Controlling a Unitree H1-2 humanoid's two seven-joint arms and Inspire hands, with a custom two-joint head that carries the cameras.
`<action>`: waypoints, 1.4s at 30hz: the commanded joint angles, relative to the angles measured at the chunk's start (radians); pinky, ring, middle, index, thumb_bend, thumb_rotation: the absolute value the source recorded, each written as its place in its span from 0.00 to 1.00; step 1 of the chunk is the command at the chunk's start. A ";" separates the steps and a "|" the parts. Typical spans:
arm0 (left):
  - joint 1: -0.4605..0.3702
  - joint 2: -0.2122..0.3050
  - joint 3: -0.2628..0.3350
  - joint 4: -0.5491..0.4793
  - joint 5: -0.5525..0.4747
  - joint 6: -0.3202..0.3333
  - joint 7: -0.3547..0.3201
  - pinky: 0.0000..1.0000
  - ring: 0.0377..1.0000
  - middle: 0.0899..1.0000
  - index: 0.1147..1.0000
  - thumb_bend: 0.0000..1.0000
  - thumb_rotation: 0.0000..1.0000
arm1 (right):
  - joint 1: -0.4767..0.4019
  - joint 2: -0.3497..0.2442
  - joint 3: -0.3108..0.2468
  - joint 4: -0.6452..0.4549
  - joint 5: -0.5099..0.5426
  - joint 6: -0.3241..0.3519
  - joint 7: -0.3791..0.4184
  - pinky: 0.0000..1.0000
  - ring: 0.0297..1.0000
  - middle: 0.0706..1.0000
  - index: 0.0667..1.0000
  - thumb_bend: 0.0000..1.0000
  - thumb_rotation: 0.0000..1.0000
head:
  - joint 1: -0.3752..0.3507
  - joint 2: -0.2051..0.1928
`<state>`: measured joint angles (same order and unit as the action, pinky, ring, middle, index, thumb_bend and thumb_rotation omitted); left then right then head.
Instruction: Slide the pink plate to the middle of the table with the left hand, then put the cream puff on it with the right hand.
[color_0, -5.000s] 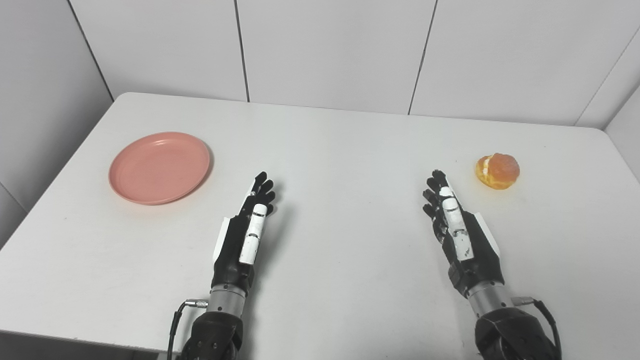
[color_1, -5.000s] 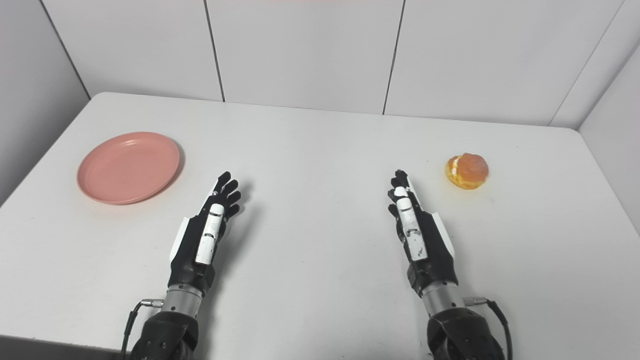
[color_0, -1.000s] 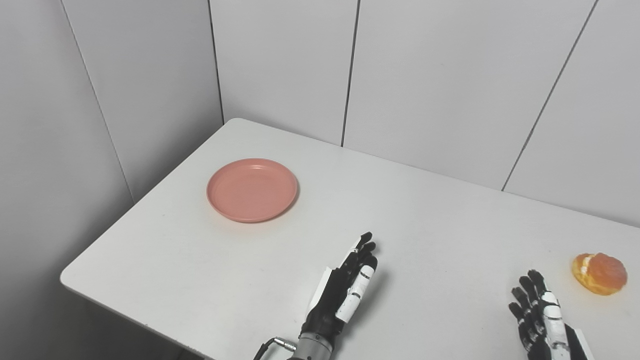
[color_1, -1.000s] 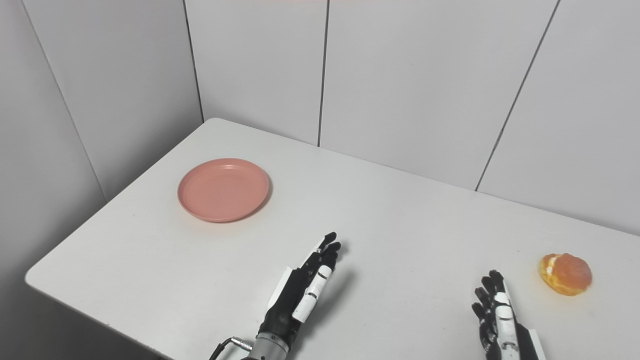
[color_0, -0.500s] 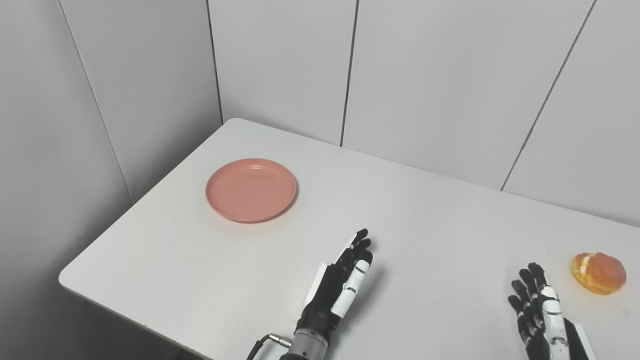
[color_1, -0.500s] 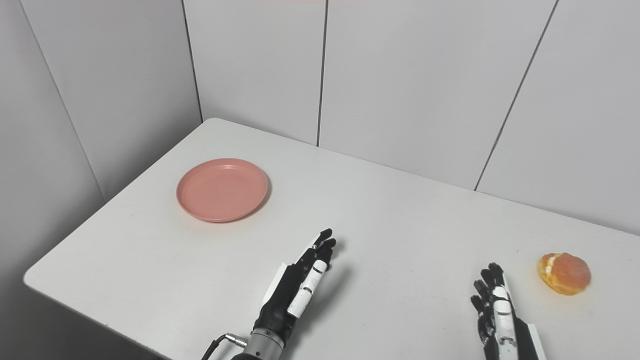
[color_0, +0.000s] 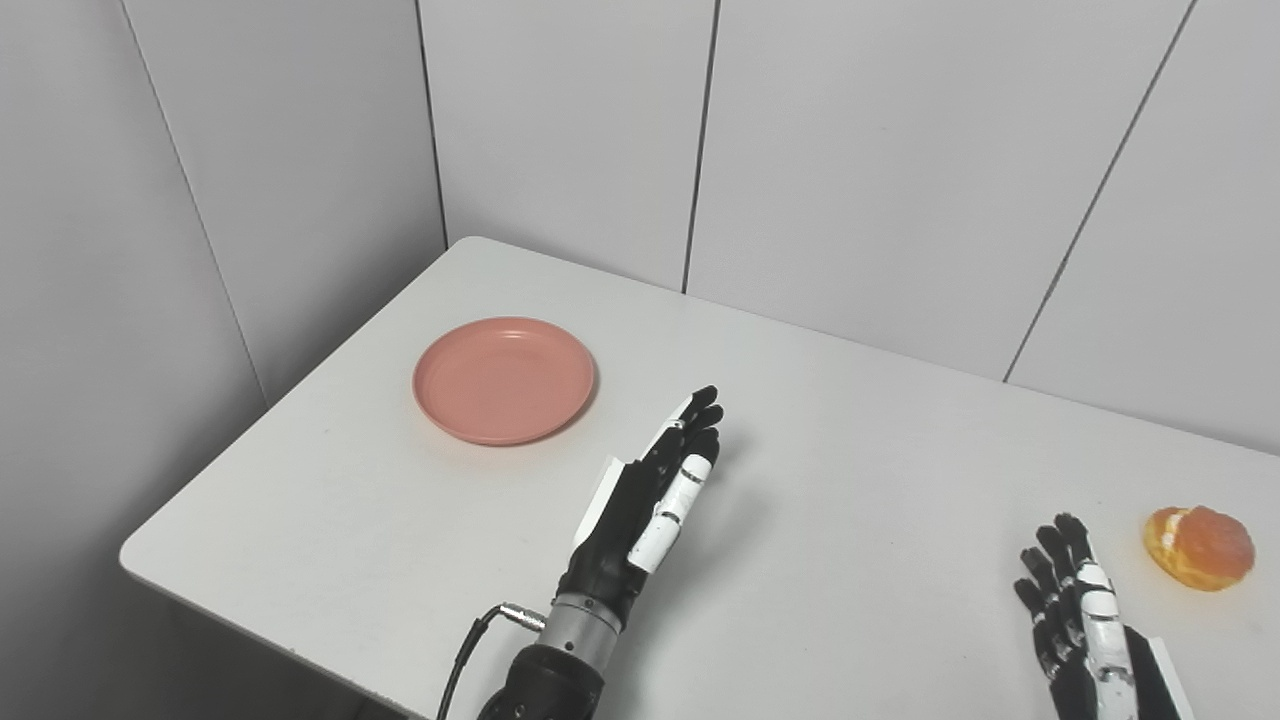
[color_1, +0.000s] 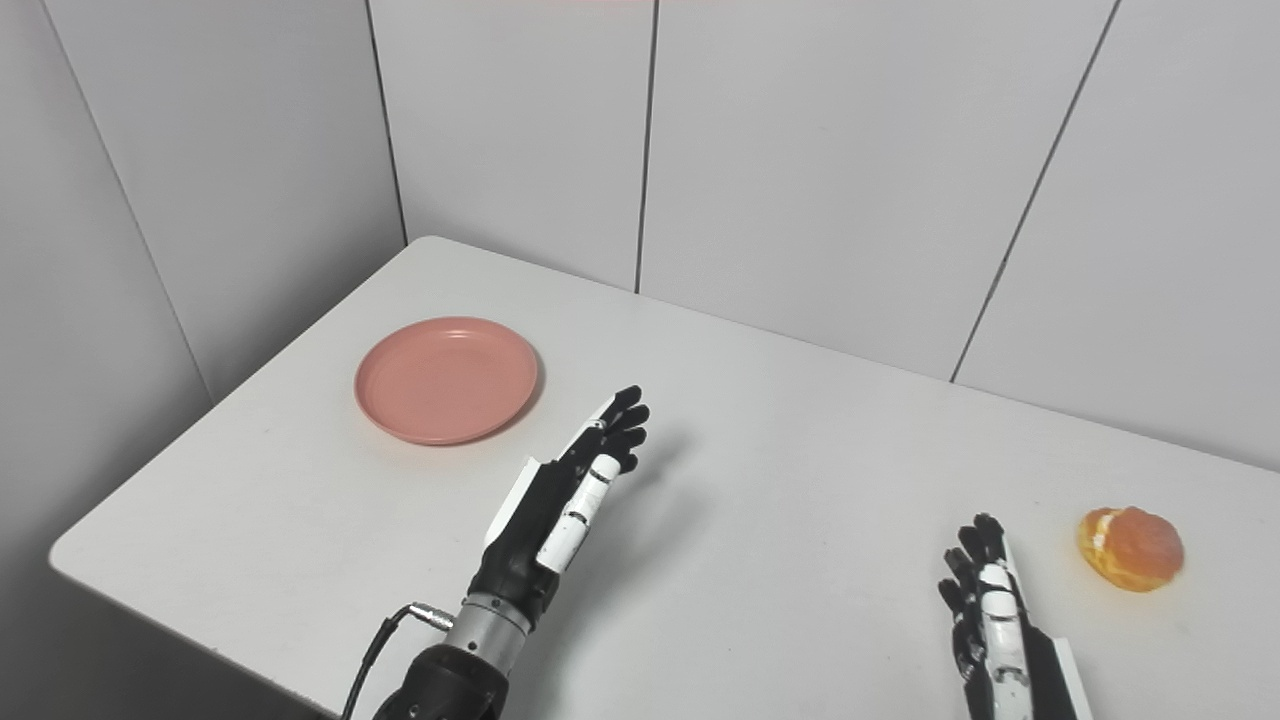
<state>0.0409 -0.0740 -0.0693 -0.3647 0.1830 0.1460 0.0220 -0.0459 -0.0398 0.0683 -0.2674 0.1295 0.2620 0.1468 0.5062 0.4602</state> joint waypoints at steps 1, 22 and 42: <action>-0.052 0.006 0.007 -0.054 -0.019 0.002 -0.007 0.88 0.90 0.92 0.90 0.45 1.00 | -0.026 0.006 0.000 -0.040 0.005 0.001 -0.001 1.00 1.00 1.00 1.00 0.14 1.00 | -0.002 0.003; -0.265 0.157 0.229 -0.074 -0.092 0.053 0.019 0.94 0.93 0.95 0.93 0.47 1.00 | -0.023 0.007 0.005 -0.069 0.003 0.051 -0.012 1.00 1.00 1.00 1.00 0.15 1.00 | 0.000 0.014; -0.379 0.300 0.430 0.038 -0.169 0.085 0.083 0.89 0.89 0.89 0.86 0.42 1.00 | -0.020 0.006 0.001 -0.067 0.006 0.042 -0.006 1.00 1.00 1.00 1.00 0.15 1.00 | 0.006 0.013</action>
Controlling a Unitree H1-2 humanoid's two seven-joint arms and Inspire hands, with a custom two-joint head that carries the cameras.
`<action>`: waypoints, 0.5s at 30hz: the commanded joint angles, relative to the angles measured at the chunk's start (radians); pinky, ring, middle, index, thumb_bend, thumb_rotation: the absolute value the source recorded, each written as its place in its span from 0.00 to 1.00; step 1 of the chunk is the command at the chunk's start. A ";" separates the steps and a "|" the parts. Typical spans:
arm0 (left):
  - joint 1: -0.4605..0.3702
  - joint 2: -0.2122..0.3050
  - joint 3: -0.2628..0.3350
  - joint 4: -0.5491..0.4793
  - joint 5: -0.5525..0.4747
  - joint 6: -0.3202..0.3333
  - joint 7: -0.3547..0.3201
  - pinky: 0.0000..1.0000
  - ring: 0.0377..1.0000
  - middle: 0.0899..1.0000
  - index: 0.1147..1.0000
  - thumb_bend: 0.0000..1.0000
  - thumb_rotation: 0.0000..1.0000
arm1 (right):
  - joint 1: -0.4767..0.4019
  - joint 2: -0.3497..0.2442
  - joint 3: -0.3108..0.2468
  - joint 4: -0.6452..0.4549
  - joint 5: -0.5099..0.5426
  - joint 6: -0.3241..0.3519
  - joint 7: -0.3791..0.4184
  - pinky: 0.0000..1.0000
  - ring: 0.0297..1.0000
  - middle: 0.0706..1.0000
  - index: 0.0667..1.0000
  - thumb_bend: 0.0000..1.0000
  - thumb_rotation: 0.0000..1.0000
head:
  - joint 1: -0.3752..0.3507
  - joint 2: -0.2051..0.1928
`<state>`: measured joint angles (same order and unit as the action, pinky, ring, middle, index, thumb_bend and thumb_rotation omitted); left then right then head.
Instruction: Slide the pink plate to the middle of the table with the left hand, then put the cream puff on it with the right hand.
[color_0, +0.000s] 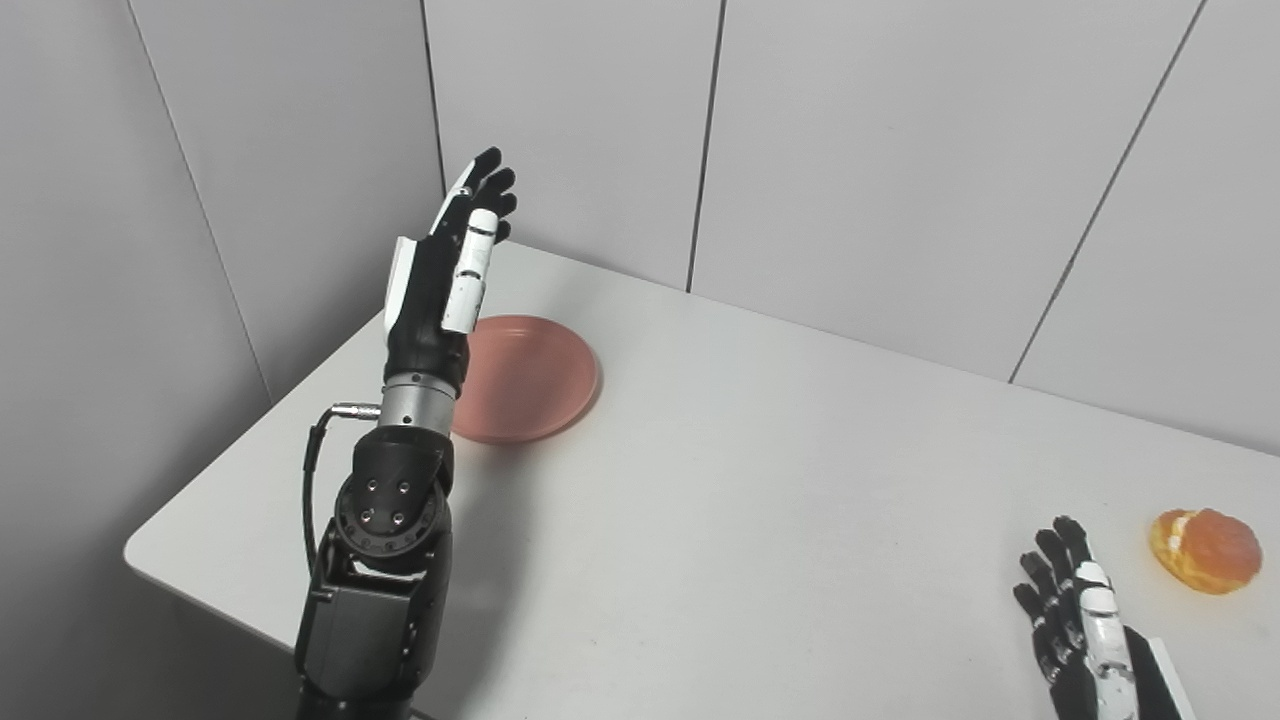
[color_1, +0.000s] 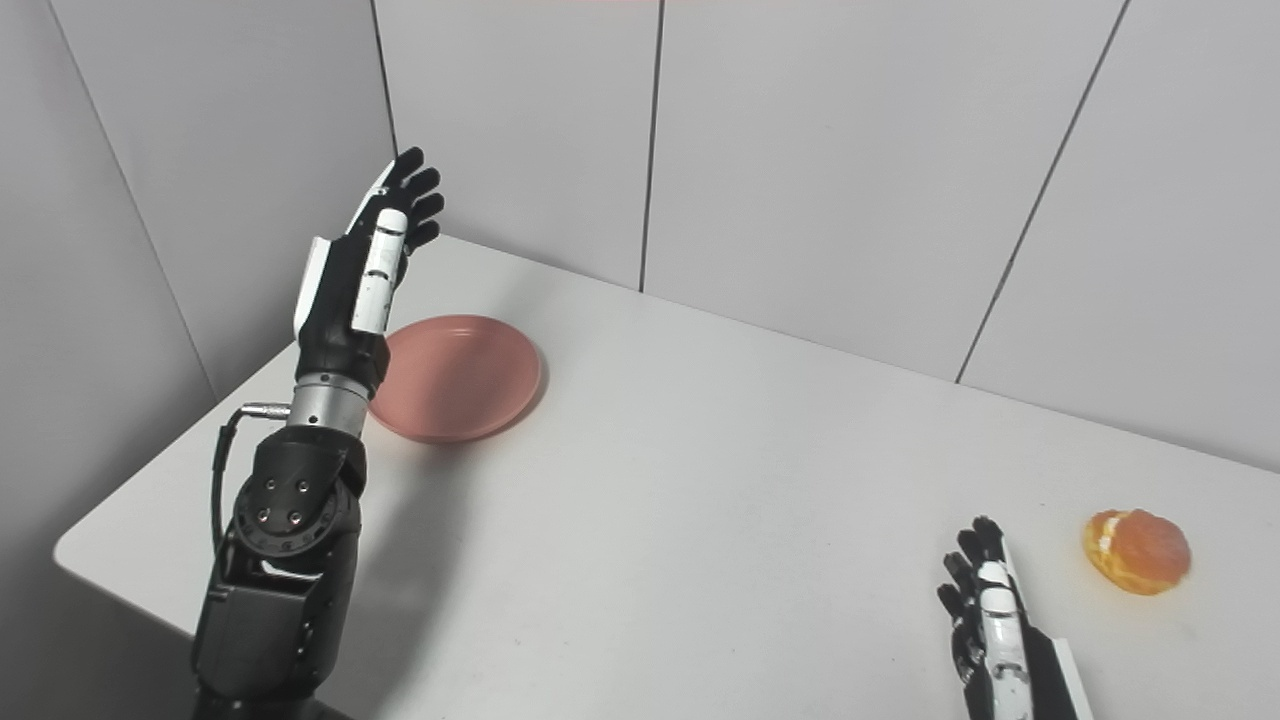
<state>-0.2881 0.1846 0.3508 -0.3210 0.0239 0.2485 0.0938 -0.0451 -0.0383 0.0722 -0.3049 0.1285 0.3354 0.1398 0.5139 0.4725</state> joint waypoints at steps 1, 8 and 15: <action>-0.052 0.047 0.012 0.001 -0.010 -0.020 0.011 0.89 0.89 0.89 0.86 0.42 1.00 | -0.021 0.005 -0.003 -0.029 0.006 -0.033 0.000 1.00 1.00 1.00 1.00 0.15 1.00 | -0.001 0.001; -0.075 0.094 0.048 0.069 -0.042 -0.008 0.022 0.86 0.87 0.86 0.84 0.43 1.00 | -0.020 0.001 -0.002 -0.027 0.008 -0.042 0.007 1.00 1.00 1.00 1.00 0.14 1.00 | -0.001 0.000; -0.087 0.113 0.075 0.134 -0.086 -0.013 0.017 0.86 0.86 0.85 0.81 0.43 1.00 | -0.022 0.003 -0.005 -0.025 0.009 -0.037 0.005 1.00 1.00 1.00 1.00 0.14 1.00 | -0.001 0.000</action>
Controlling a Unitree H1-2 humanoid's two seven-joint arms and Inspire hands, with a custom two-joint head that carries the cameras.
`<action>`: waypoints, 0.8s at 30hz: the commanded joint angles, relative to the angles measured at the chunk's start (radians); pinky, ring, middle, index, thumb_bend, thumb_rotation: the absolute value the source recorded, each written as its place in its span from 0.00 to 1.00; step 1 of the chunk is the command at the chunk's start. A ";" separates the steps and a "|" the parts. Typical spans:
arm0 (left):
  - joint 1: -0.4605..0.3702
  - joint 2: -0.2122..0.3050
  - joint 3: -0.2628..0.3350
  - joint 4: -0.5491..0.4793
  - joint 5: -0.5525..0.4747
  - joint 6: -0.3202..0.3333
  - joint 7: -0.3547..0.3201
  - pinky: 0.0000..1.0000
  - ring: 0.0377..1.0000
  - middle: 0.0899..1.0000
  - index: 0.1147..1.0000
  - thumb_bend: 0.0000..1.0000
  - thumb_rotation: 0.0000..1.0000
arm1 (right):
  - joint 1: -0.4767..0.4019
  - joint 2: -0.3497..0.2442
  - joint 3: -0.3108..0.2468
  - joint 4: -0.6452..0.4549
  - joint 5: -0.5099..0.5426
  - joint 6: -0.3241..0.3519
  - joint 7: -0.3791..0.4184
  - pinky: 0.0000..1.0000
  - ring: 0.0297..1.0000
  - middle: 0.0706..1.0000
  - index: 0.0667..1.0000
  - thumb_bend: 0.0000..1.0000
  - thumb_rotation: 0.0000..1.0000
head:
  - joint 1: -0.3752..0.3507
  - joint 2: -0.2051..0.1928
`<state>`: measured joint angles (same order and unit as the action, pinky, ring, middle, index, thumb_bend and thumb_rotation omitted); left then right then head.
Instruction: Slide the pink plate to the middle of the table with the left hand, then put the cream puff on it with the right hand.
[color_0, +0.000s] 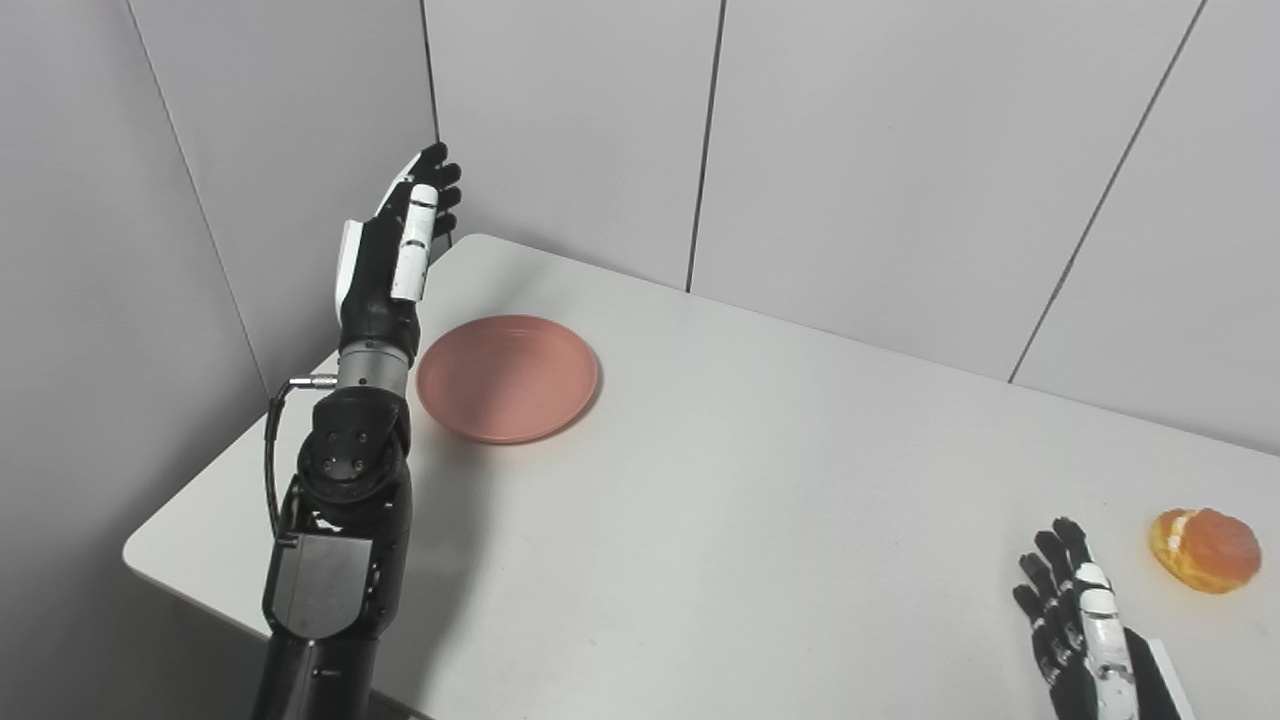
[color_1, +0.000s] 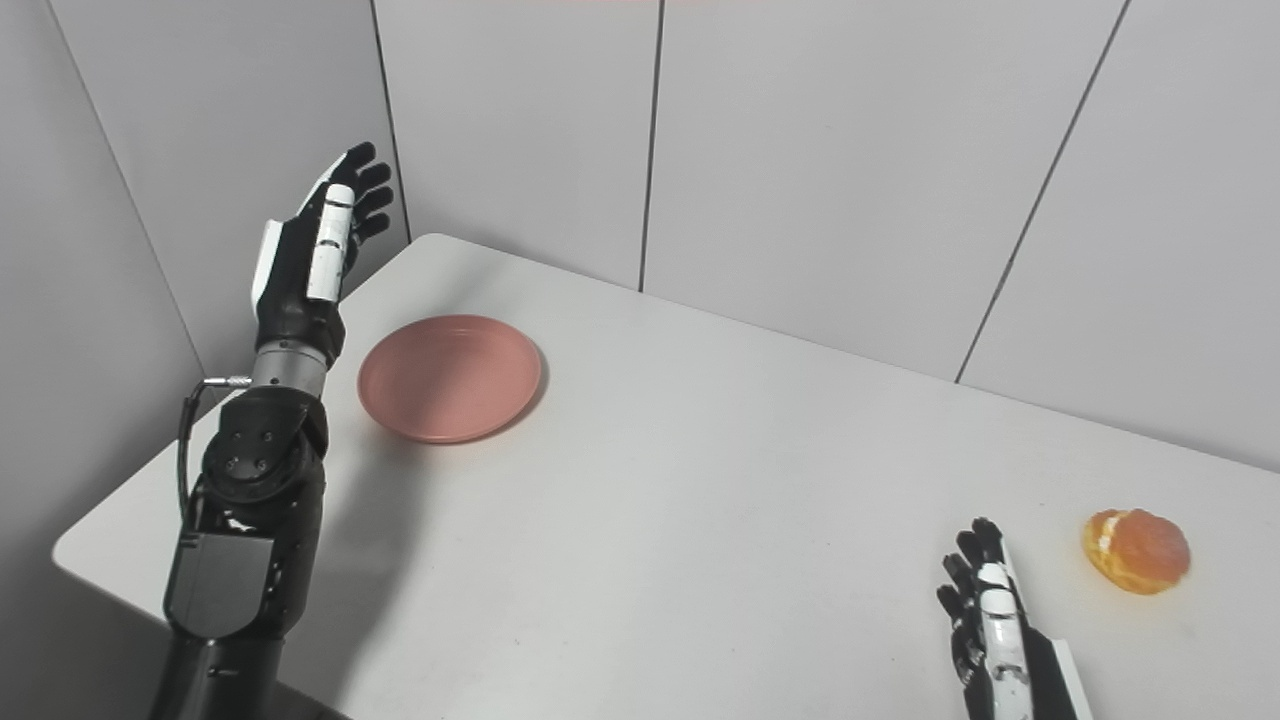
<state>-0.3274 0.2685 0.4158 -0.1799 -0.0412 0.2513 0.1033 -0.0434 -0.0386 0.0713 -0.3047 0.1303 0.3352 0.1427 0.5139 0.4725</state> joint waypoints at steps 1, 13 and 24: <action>-0.049 0.030 0.018 0.008 -0.038 -0.019 0.005 0.86 0.86 0.85 0.81 0.43 1.00 | -0.023 0.004 -0.004 -0.025 0.006 -0.037 0.001 1.00 1.00 1.00 1.00 0.14 1.00 | -0.001 0.000; -0.041 0.047 0.063 0.137 -0.164 -0.064 -0.006 0.90 0.89 0.89 0.86 0.43 1.00 | -0.024 0.002 -0.006 -0.030 0.010 -0.027 0.002 1.00 1.00 1.00 1.00 0.15 1.00 | 0.002 0.009; -0.032 0.068 0.081 0.221 -0.207 -0.091 -0.009 0.92 0.92 0.91 0.88 0.41 1.00 | -0.023 0.000 -0.008 -0.032 0.014 -0.031 0.004 1.00 1.00 1.00 1.00 0.15 1.00 | 0.004 0.014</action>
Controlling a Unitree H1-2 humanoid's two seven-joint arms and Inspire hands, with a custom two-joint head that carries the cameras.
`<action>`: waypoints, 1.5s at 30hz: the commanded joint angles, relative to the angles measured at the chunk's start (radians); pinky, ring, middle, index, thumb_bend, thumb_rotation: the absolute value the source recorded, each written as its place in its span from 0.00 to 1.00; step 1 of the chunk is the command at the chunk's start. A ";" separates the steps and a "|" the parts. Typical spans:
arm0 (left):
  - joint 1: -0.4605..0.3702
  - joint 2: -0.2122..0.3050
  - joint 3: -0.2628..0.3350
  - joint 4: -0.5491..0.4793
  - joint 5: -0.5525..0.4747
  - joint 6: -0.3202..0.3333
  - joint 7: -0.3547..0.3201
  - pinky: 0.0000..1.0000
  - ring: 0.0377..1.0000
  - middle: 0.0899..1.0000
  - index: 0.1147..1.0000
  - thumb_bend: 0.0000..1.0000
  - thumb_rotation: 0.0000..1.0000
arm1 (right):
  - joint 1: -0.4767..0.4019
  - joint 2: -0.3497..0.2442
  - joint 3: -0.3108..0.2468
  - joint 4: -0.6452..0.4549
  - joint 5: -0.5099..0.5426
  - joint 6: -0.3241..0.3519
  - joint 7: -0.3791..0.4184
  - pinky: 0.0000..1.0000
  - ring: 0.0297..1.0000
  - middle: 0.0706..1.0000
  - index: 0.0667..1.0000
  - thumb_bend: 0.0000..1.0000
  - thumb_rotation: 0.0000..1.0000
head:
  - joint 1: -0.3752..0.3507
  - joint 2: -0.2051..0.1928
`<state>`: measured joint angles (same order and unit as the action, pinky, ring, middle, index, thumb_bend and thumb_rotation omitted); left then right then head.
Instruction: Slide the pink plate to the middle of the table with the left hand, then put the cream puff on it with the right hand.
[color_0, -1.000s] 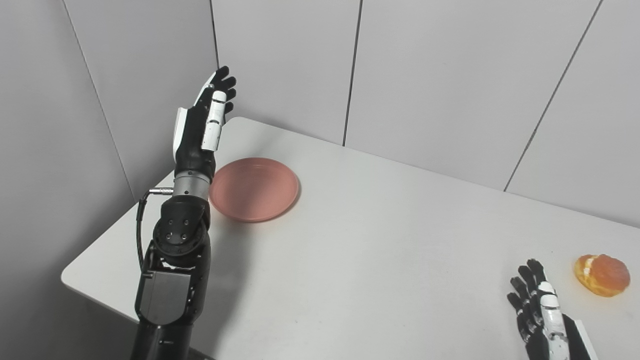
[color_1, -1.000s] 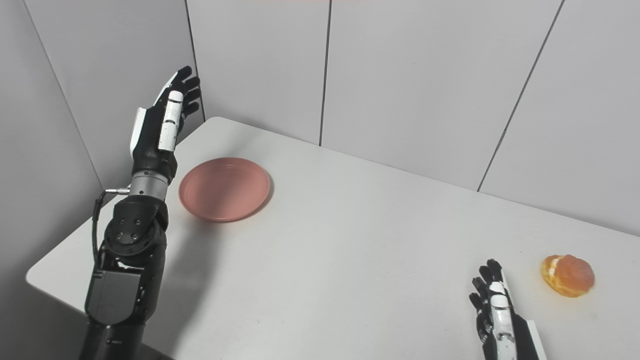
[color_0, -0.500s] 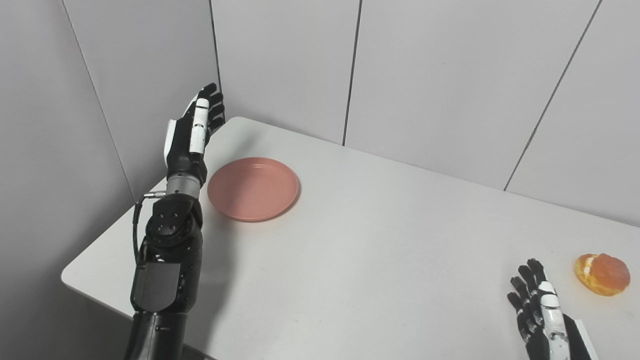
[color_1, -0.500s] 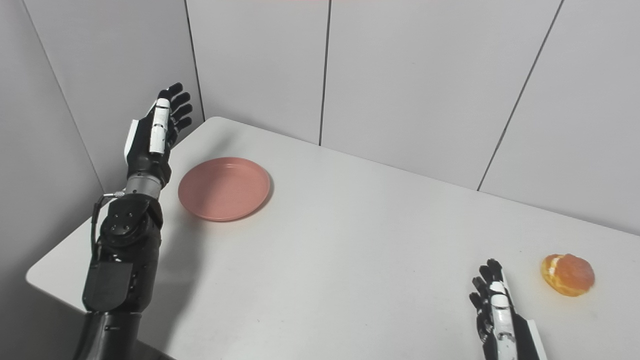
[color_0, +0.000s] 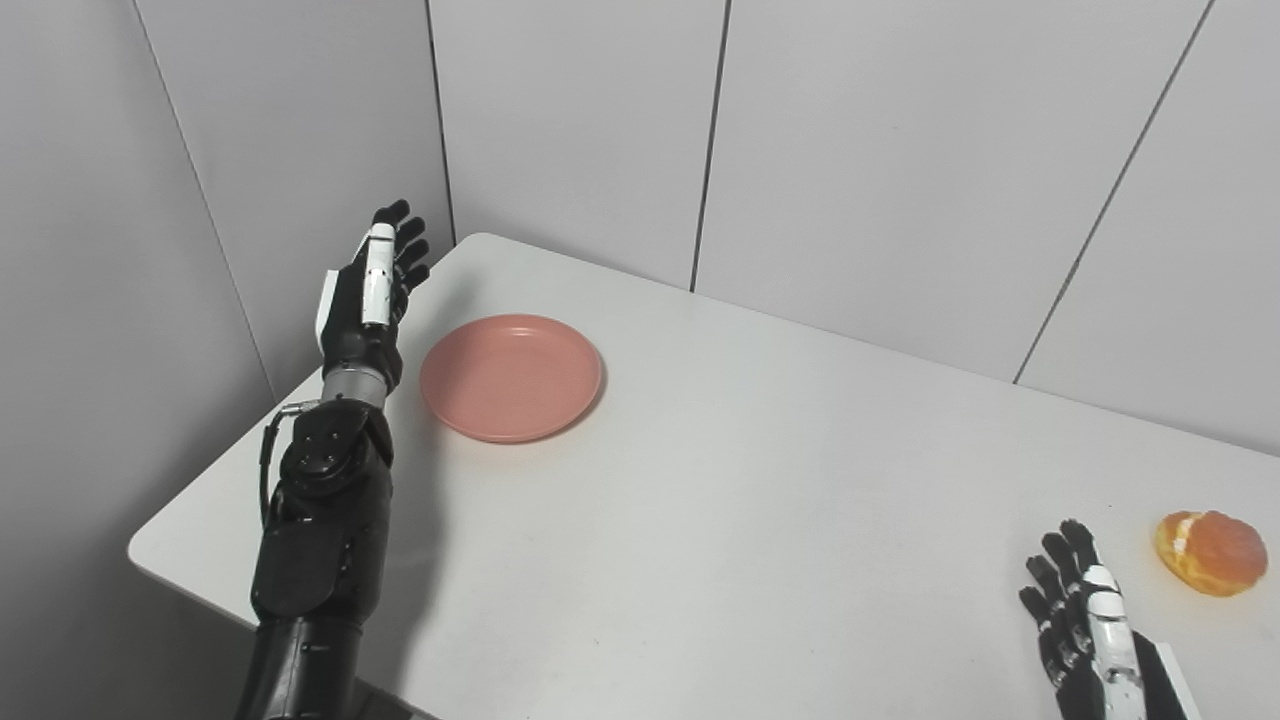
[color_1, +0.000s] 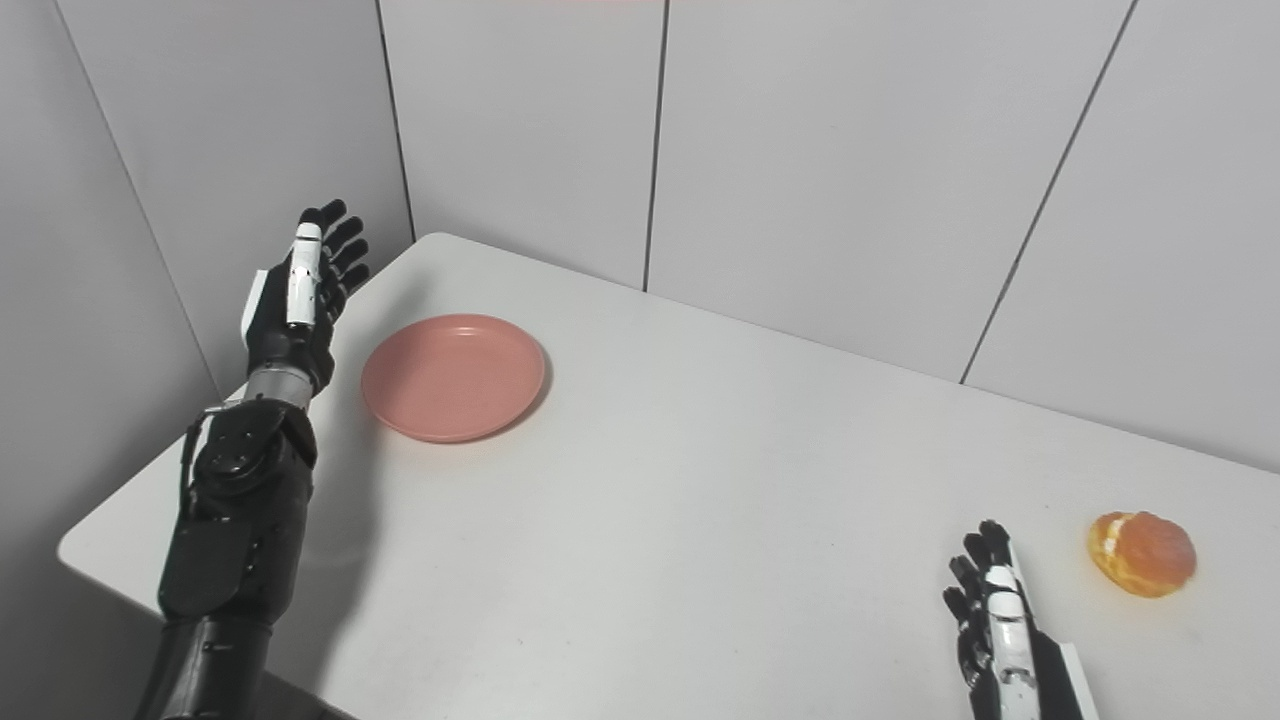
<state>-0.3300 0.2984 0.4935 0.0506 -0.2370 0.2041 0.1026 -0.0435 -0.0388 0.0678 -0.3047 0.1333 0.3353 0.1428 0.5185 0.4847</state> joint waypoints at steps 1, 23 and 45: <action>-0.030 0.042 0.005 0.003 -0.017 -0.049 -0.013 0.92 0.92 0.91 0.88 0.41 1.00 | -0.023 0.000 -0.005 -0.032 0.011 -0.032 0.004 1.00 1.00 1.00 1.00 0.15 1.00 | 0.001 0.003; -0.044 0.067 0.027 0.195 -0.106 -0.093 -0.027 0.96 0.95 0.95 0.92 0.37 1.00 | -0.022 -0.005 -0.010 -0.038 0.018 -0.022 0.002 1.00 1.00 1.00 1.00 0.17 1.00 | 0.002 0.017; -0.091 0.067 0.007 0.391 -0.132 -0.188 -0.040 0.93 0.91 0.90 0.87 0.33 0.94 | -0.020 -0.001 -0.006 -0.055 0.005 0.006 -0.011 1.00 1.00 1.00 1.00 0.19 1.00 | -0.007 0.034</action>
<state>-0.3719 0.3377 0.5087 0.4502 -0.3717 0.0585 0.0804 -0.0432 -0.0427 0.0633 -0.3190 0.1383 0.3402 0.1376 0.5123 0.5185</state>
